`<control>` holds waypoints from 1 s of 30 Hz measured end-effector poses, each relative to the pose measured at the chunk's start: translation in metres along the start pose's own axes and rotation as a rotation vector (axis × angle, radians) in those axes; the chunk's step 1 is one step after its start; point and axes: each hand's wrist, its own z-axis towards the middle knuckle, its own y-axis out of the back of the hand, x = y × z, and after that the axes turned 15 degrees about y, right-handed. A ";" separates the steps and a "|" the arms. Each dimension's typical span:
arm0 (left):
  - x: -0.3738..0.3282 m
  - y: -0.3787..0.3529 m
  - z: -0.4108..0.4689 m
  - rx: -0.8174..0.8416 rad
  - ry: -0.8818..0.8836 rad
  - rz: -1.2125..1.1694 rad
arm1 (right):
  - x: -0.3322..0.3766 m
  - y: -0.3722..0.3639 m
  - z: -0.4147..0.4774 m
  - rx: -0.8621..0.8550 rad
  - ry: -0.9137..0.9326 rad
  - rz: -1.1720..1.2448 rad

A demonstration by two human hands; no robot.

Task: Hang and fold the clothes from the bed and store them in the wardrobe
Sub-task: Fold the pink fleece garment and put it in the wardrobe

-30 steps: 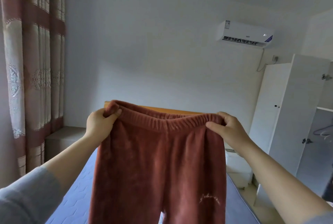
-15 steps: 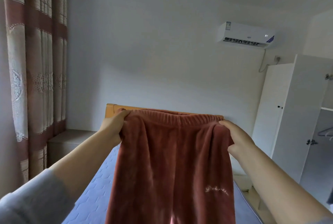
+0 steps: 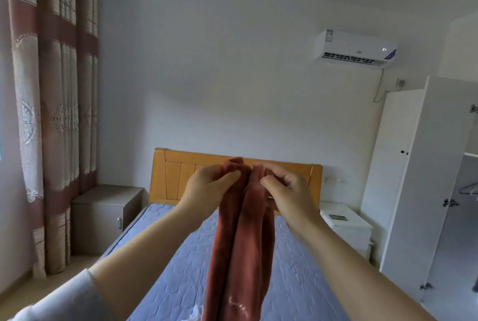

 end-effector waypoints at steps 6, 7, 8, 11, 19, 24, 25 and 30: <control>0.000 0.011 -0.012 0.079 0.054 -0.033 | -0.002 0.002 -0.002 0.246 -0.070 0.176; 0.002 0.013 -0.013 0.088 0.058 -0.039 | -0.002 0.003 -0.002 0.283 -0.070 0.197; 0.002 0.014 -0.014 0.099 0.061 -0.049 | -0.003 0.005 -0.003 0.305 -0.045 0.188; 0.000 0.017 -0.018 0.153 0.045 -0.064 | -0.004 0.007 -0.002 0.297 0.079 0.087; -0.002 0.017 -0.023 0.298 0.063 -0.103 | -0.009 0.009 -0.001 0.114 0.372 -0.481; -0.005 0.017 -0.023 0.403 0.064 -0.124 | -0.012 0.008 -0.002 0.087 0.376 -0.445; -0.005 0.017 -0.023 0.411 0.066 -0.132 | -0.012 0.008 -0.002 0.087 0.380 -0.440; -0.005 0.023 -0.026 0.490 0.053 -0.136 | -0.009 0.008 -0.002 0.107 0.375 -0.354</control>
